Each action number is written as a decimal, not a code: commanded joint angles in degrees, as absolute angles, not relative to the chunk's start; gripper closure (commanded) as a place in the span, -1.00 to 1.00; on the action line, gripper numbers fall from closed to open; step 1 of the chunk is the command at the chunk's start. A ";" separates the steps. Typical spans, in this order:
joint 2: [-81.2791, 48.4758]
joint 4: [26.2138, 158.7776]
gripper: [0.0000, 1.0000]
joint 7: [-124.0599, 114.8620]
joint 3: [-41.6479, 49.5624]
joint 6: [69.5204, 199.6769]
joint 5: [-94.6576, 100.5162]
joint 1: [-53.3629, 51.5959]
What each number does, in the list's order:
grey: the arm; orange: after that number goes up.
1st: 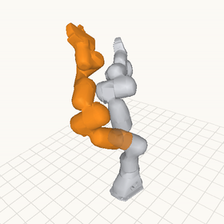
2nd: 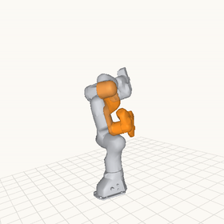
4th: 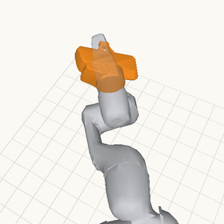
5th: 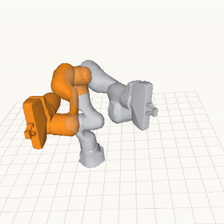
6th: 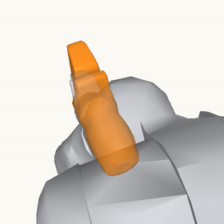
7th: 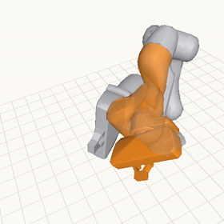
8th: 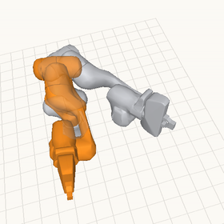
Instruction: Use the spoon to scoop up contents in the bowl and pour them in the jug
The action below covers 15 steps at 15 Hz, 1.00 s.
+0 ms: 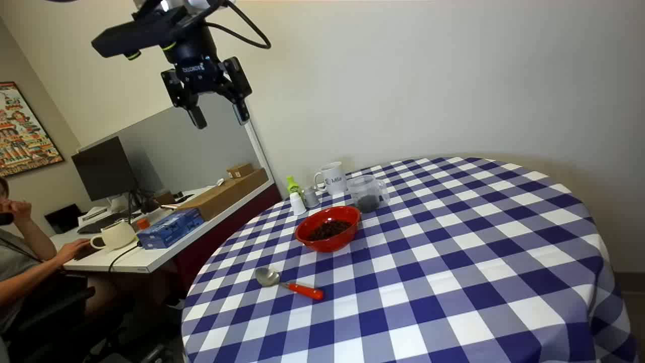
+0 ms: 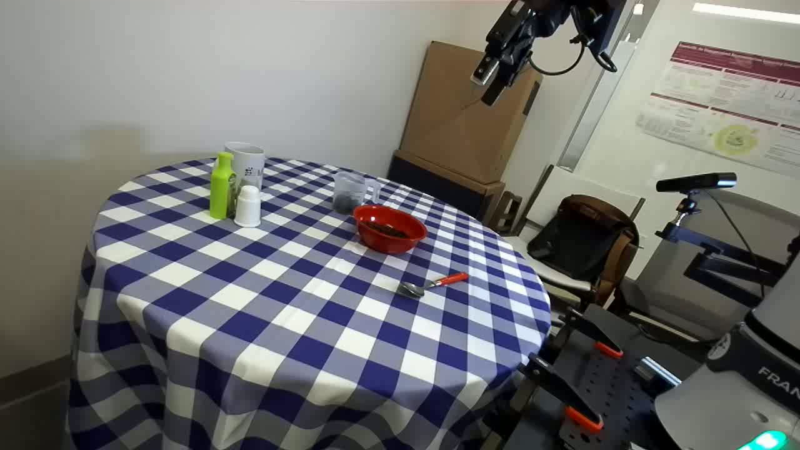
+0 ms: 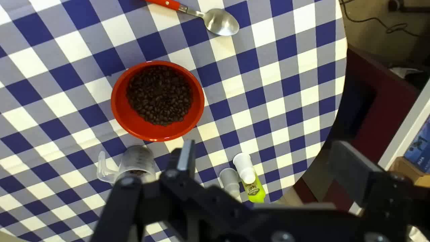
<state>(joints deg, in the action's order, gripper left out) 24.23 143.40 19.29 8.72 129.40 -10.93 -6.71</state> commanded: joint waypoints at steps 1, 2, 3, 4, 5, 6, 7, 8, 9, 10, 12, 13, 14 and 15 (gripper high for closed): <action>24.18 143.27 -1.00 19.61 7.79 129.16 -11.39 -5.73; 23.53 143.99 -1.00 20.33 7.09 130.18 -9.87 -5.69; 23.03 144.31 -1.00 21.05 6.78 130.13 -9.12 -5.75; 22.08 144.75 -1.00 22.20 6.46 129.64 -8.20 -6.00; 21.12 145.20 -1.00 23.28 6.11 129.47 -7.28 -6.14; 19.69 145.65 -1.00 25.05 5.93 128.90 -6.44 -6.45; 18.35 145.97 -1.00 26.61 5.69 128.51 -5.59 -6.63; 16.82 146.57 -1.00 28.92 5.70 129.25 -5.12 -6.88; 15.24 146.80 -1.00 31.59 5.80 129.48 -5.05 -7.20; 13.53 146.78 -1.00 33.93 5.62 129.92 -4.28 -7.15; 10.54 145.80 -1.00 37.41 4.76 130.68 -1.20 -6.54; 9.42 145.31 -1.00 38.75 4.28 131.32 0.86 -6.14; 8.38 144.65 -1.00 39.20 3.78 132.50 3.57 -5.60; 7.49 144.12 -1.00 39.09 3.28 134.15 6.62 -5.02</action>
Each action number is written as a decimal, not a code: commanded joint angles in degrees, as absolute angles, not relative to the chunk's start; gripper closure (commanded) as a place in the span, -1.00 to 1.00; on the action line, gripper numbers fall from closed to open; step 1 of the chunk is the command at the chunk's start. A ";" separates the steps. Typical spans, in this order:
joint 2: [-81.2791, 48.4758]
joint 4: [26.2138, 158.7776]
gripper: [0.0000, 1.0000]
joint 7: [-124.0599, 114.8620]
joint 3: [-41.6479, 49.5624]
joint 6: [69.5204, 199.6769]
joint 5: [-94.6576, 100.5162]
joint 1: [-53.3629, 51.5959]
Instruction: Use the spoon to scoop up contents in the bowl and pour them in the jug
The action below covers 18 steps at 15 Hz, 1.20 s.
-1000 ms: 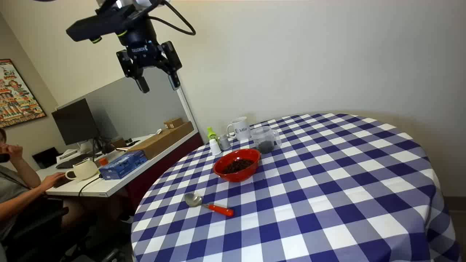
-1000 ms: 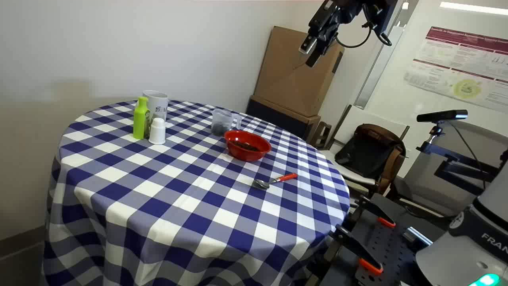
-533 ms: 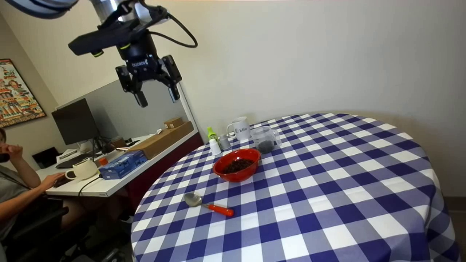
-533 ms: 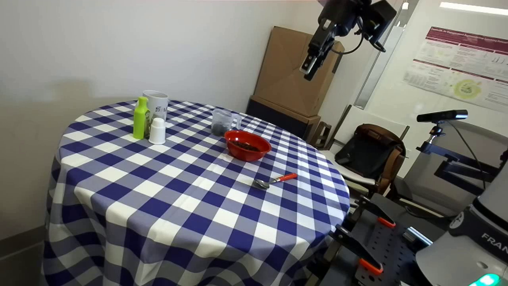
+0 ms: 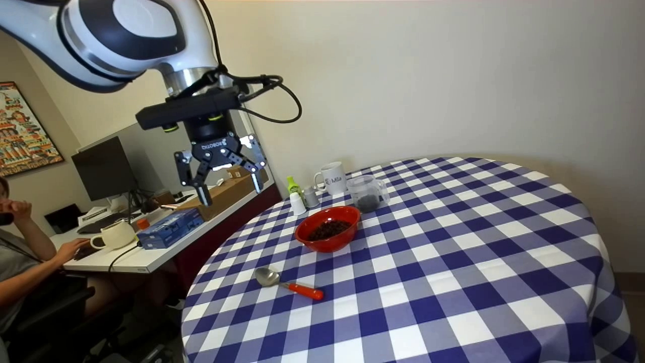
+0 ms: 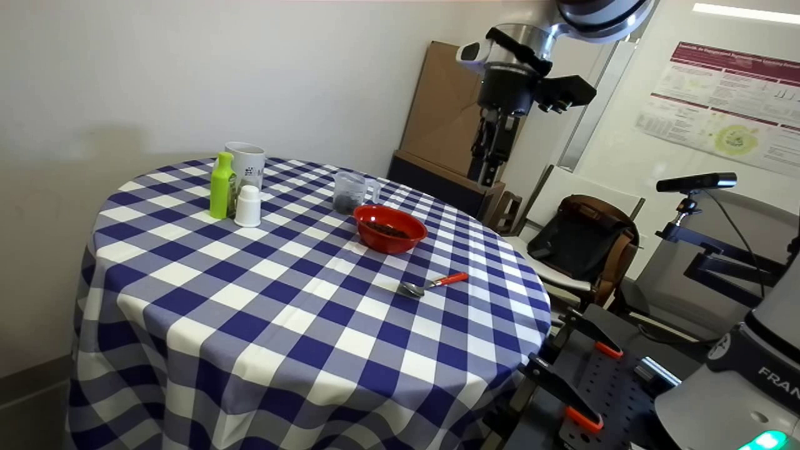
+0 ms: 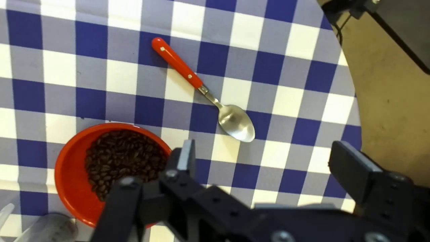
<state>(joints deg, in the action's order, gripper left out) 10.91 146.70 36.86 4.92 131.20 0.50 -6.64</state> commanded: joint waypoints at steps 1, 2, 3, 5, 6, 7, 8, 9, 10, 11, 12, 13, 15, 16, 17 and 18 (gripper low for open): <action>6.63 143.52 -1.00 38.35 2.88 136.05 10.14 -4.32; 6.10 143.16 -1.00 38.27 2.62 137.57 13.23 -3.86; 5.66 143.00 -1.00 38.45 2.44 139.25 16.31 -3.41; 4.94 142.18 -1.00 41.82 2.88 139.06 13.55 -3.69; 6.33 143.69 -1.00 38.49 2.31 138.82 14.70 -3.36; 5.97 143.36 -1.00 39.37 2.31 138.81 14.54 -3.27; 5.69 143.10 -1.00 39.83 2.29 138.81 14.53 -3.22; 5.55 142.99 -1.00 39.97 2.28 138.81 14.54 -3.21; 5.52 142.96 -1.00 40.03 2.28 138.81 14.54 -3.21; 5.52 142.96 -1.00 40.06 2.28 138.81 14.54 -3.21; 6.03 144.24 -1.00 38.81 2.07 139.55 16.54 -2.96; 5.79 145.08 -1.00 38.35 1.96 140.19 17.69 -2.77; 5.16 146.22 -1.00 38.14 1.91 141.61 19.78 -2.27; 4.98 146.54 -1.00 38.10 1.95 141.89 20.61 -2.00; 4.70 146.86 -1.00 38.64 2.18 142.50 21.32 -1.63; 4.37 146.96 -1.00 38.75 2.32 143.03 22.35 -1.25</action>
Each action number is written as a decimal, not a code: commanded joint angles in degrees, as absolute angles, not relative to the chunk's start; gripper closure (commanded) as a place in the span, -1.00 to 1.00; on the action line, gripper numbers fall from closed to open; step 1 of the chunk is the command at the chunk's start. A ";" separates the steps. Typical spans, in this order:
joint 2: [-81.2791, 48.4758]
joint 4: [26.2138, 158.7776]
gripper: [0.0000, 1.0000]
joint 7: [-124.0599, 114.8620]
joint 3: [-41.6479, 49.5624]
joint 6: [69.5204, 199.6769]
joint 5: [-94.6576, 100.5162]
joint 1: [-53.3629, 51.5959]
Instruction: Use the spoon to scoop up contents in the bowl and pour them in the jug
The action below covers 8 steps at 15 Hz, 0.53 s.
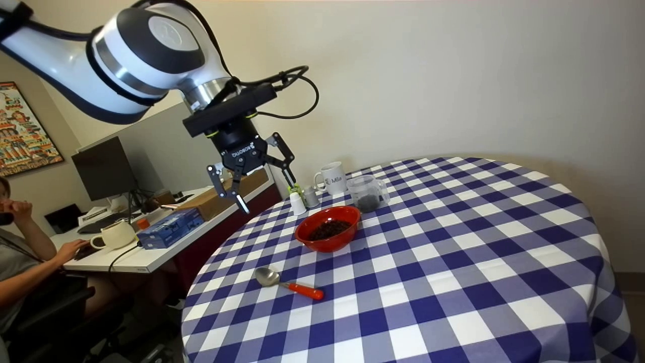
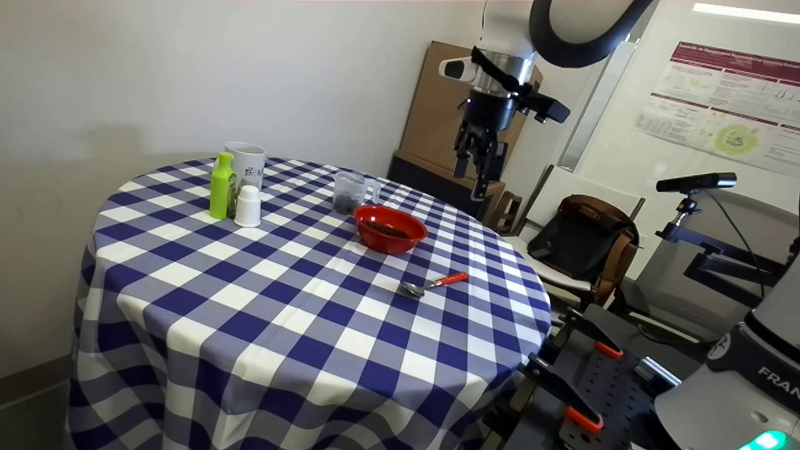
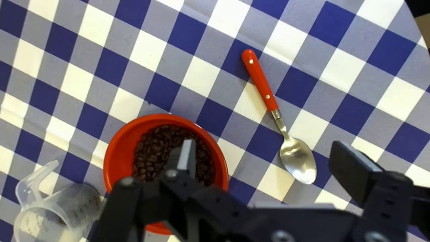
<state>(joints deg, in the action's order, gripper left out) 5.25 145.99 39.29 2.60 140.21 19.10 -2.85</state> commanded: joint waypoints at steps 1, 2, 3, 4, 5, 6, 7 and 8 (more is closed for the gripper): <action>3.72 146.90 -1.00 39.23 2.58 143.73 23.35 -0.74; 2.84 146.64 -1.00 39.14 2.74 144.09 24.33 -0.22; 1.60 146.34 -1.00 38.50 2.88 144.70 26.22 0.44; 0.54 146.11 -1.00 38.56 3.02 144.91 27.11 0.91; -0.76 146.01 -1.00 38.59 3.15 145.39 27.78 1.36; -2.07 145.96 -1.00 38.45 3.20 145.65 28.28 1.70; -3.42 146.03 -1.00 38.57 3.17 146.10 28.69 1.92; -4.70 146.01 -1.00 38.92 3.10 146.48 28.74 2.08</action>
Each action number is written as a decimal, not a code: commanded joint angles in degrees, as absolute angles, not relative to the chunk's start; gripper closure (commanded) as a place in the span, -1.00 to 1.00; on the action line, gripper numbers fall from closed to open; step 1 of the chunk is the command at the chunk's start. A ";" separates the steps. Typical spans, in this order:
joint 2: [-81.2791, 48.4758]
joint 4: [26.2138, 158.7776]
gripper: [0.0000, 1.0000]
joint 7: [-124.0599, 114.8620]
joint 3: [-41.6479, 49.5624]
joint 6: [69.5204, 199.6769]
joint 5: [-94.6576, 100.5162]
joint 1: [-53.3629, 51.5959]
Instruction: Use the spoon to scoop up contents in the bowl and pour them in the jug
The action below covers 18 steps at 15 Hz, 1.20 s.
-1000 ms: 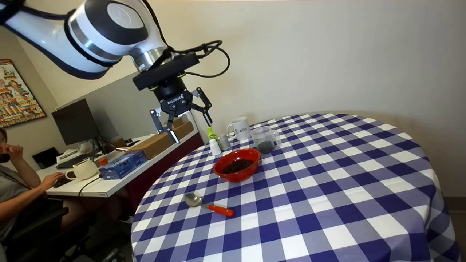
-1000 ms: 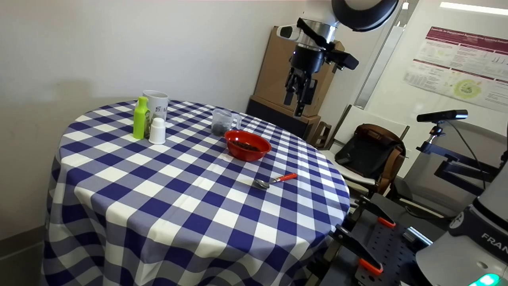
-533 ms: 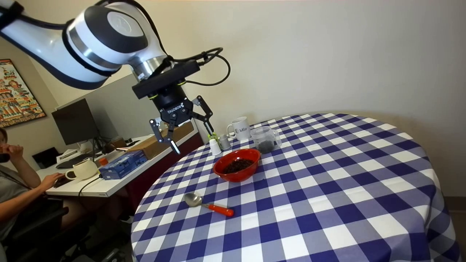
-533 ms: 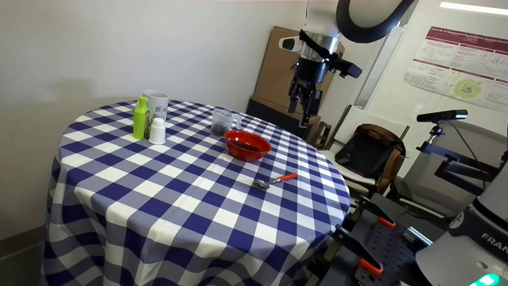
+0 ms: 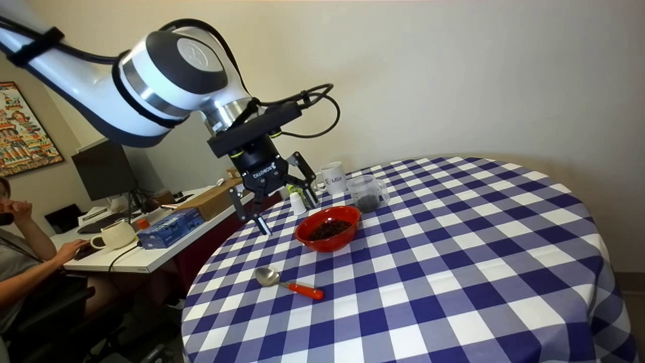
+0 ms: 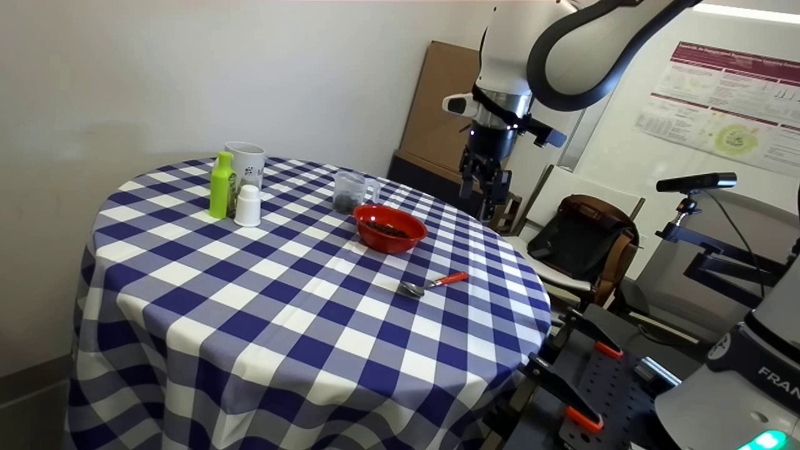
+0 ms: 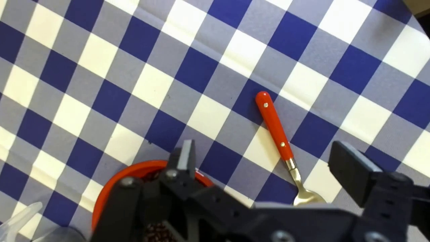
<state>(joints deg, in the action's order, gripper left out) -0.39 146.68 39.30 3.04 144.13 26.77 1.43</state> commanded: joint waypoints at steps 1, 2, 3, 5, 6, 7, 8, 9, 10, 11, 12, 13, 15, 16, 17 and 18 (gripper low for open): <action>-6.13 145.96 -1.00 39.02 3.01 147.08 28.99 2.17; -7.65 145.71 -1.00 38.58 2.96 147.72 29.71 2.15; -9.12 145.49 -1.00 38.97 2.93 148.66 29.78 2.18; -12.07 144.87 -1.00 38.20 3.16 150.92 31.69 2.04; -13.60 144.53 -1.00 37.95 3.39 152.38 33.05 1.94; -15.22 144.14 -1.00 37.76 3.68 153.86 34.53 1.82; -16.93 143.67 -1.00 37.37 4.11 155.54 36.51 1.71; -18.30 143.16 -1.00 37.00 4.44 156.81 38.20 1.63; -19.88 142.52 -1.00 36.60 4.66 158.22 39.52 1.69; -21.10 141.88 -1.00 36.04 4.90 159.06 40.79 1.64; -22.20 141.30 -1.00 35.62 5.06 159.79 41.74 1.60; -23.13 140.76 -1.00 35.15 5.06 160.25 42.38 1.59; -24.43 140.03 -1.00 35.17 4.60 160.59 42.56 1.92; -24.85 139.82 -1.00 35.31 4.40 160.73 42.39 2.07; -25.05 139.73 -1.00 35.42 4.25 160.77 42.14 2.17; -25.10 139.63 -1.00 35.31 4.23 160.78 42.01 2.17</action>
